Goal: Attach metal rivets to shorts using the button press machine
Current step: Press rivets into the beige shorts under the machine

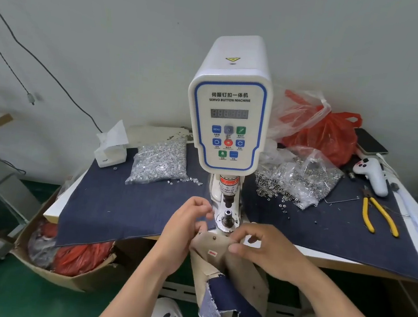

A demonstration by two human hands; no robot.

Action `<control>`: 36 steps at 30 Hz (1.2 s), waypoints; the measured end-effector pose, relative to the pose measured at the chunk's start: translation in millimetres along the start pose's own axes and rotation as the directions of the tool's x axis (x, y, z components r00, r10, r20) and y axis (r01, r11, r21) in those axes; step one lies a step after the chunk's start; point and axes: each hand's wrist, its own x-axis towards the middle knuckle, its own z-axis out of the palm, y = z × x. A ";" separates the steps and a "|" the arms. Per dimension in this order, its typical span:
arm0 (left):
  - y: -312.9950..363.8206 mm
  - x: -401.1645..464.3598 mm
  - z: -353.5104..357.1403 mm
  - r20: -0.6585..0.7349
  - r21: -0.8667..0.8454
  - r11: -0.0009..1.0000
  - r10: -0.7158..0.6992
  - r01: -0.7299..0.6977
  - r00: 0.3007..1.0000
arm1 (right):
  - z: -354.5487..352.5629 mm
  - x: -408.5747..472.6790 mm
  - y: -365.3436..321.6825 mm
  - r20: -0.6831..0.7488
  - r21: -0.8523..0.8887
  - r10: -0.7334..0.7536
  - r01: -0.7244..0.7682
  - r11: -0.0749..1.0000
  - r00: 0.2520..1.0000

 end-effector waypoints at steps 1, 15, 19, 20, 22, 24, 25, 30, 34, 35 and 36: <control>-0.3 -0.7 -3.6 0.016 0.247 0.969 0.021 -0.025 1.000 | -2.1 0.0 -0.7 0.007 0.048 -0.016 0.016 0.999 1.000; -33.0 17.1 -13.1 -0.030 0.220 0.975 -0.001 0.007 1.000 | -23.6 9.3 16.8 0.098 0.256 0.174 -0.193 0.947 0.980; -40.8 28.4 -6.6 -0.141 0.322 0.946 0.084 -0.035 0.986 | -15.4 26.1 25.1 -0.054 0.273 0.230 -0.207 0.939 0.972; -42.3 31.8 -6.3 -0.157 0.324 0.946 0.090 -0.035 0.983 | -13.6 30.2 26.4 -0.089 0.274 0.237 -0.205 0.940 0.967; -46.8 38.4 -9.1 -0.191 0.326 0.945 0.088 -0.021 0.978 | -11.6 37.1 30.4 -0.136 0.250 0.251 -0.212 0.945 0.958; -53.3 42.9 -15.0 -0.210 0.317 0.948 0.068 0.002 0.975 | -9.6 40.5 34.7 -0.155 0.226 0.258 -0.219 0.949 0.954; -55.1 44.3 -17.3 -0.207 0.315 0.949 0.061 0.008 0.976 | -8.8 41.0 36.3 -0.162 0.225 0.256 -0.217 0.950 0.953; -54.5 48.2 -18.6 -0.203 0.337 0.941 0.049 0.023 0.978 | -6.8 42.3 40.0 -0.191 0.260 0.271 -0.218 0.941 0.943; -55.6 49.0 -21.1 -0.192 0.312 0.950 0.047 0.016 0.980 | -6.8 41.5 39.2 -0.187 0.264 0.280 -0.226 0.938 0.942; -55.2 48.9 -21.5 -0.183 0.303 0.953 0.041 0.017 0.982 | -7.1 41.4 39.0 -0.185 0.268 0.284 -0.230 0.936 0.941; -54.9 48.9 -22.0 -0.178 0.297 0.955 0.033 0.022 0.983 | -7.2 41.1 38.6 -0.183 0.275 0.292 -0.236 0.932 0.939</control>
